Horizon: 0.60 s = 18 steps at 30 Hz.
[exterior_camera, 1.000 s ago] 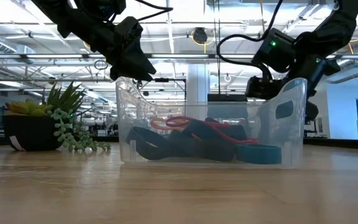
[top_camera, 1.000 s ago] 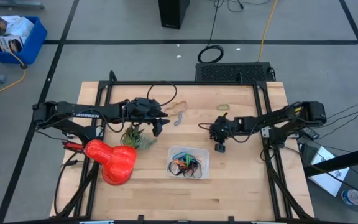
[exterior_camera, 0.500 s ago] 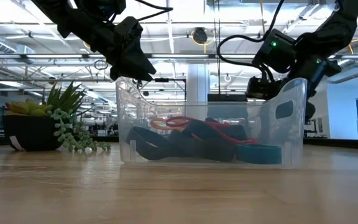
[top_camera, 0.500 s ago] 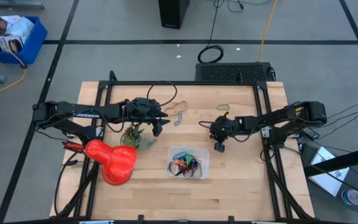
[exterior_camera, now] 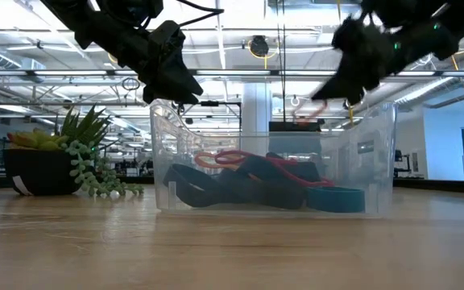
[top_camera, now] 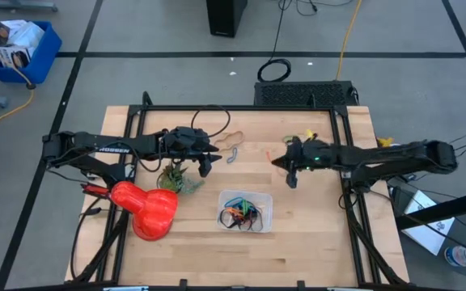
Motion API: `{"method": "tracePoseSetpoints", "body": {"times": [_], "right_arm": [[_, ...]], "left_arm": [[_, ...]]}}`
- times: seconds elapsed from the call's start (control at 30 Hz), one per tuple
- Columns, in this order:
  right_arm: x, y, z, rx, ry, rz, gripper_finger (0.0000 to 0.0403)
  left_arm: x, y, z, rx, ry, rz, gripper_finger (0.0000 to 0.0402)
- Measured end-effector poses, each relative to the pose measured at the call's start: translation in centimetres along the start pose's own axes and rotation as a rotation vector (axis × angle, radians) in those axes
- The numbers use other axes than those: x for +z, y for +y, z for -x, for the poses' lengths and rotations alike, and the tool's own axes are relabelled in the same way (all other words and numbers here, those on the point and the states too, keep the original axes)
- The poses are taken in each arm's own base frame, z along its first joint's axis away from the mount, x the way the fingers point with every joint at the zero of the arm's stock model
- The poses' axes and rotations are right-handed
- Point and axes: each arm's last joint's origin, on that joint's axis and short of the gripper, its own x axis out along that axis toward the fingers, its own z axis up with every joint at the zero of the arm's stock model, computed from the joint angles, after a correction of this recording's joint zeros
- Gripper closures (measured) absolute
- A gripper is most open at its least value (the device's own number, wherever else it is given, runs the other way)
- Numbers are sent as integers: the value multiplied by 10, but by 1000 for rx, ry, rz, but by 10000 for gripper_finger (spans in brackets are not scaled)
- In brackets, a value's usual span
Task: Pick and place rubber bands into bin
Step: Put the left orange rubber band into the bin
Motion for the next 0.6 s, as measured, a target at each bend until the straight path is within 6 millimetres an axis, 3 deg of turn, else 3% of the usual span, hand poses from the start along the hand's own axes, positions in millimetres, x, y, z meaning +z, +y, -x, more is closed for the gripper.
{"method": "tracePoseSetpoints", "body": {"times": [0.3, 0.6], "right_arm": [[45, 5, 47, 76, -477, -11, 403], [49, 8, 51, 113, -523, 15, 403]], "left_arm": [[0, 0, 0, 0, 1, 1, 233], [0, 0, 0, 0, 1, 1, 233]]}}
